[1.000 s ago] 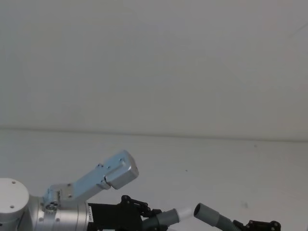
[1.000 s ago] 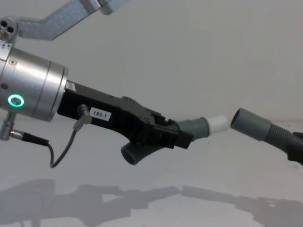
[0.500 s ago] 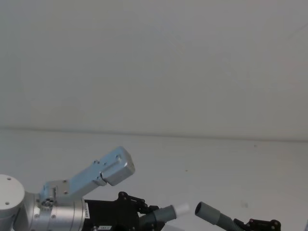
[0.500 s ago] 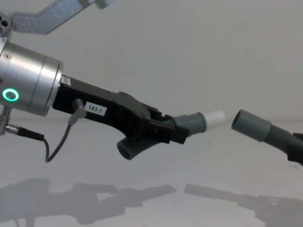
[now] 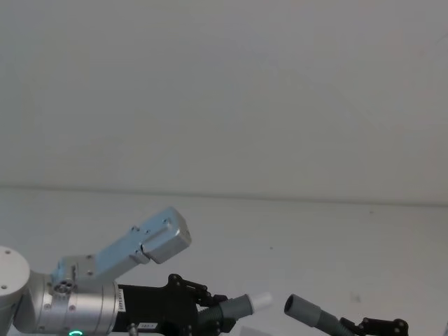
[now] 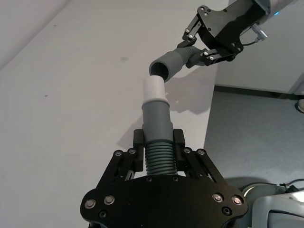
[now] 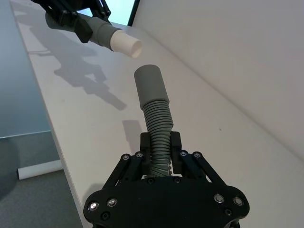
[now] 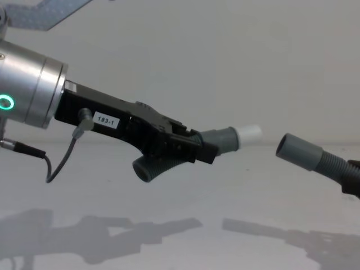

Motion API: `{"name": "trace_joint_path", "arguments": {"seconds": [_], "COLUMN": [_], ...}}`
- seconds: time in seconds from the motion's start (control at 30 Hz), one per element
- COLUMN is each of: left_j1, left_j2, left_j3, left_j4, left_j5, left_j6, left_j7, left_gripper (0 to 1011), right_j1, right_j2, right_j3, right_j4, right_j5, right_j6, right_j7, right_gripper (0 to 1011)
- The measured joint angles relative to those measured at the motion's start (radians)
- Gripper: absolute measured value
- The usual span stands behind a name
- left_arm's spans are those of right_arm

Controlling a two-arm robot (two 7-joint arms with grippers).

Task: Use both hands to pick up one end of the pipe from the table, align the ends, and insert them.

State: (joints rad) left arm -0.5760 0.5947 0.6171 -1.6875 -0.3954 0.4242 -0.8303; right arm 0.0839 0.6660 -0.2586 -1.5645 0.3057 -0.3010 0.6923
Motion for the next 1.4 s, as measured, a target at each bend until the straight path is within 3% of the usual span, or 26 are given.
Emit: {"name": "trace_joint_path", "arguments": {"seconds": [0.63, 0.9, 1.4], "left_j1": [-0.057, -0.083, -0.124], "left_j2": [-0.001, -0.003, -0.002], "left_j3": [0.041, 0.058, 0.084], "left_j4": [0.054, 0.075, 0.103], "left_j5": [-0.032, -0.041, -0.057], "left_j6": [0.01, 0.016, 0.028], "left_j7": [-0.085, -0.112, -0.157], "left_gripper": [322, 322, 322], "right_j1": [0.025, 0.037, 0.056], "right_j2": [0.009, 0.017, 0.027], "right_j3": [-0.018, -0.028, -0.049], "right_j4": [0.038, 0.058, 0.082], "right_j5": [0.017, 0.026, 0.011], "right_j6": [-0.077, -0.135, -0.198], "right_j7": [0.034, 0.063, 0.085], "right_gripper": [215, 215, 215]}}
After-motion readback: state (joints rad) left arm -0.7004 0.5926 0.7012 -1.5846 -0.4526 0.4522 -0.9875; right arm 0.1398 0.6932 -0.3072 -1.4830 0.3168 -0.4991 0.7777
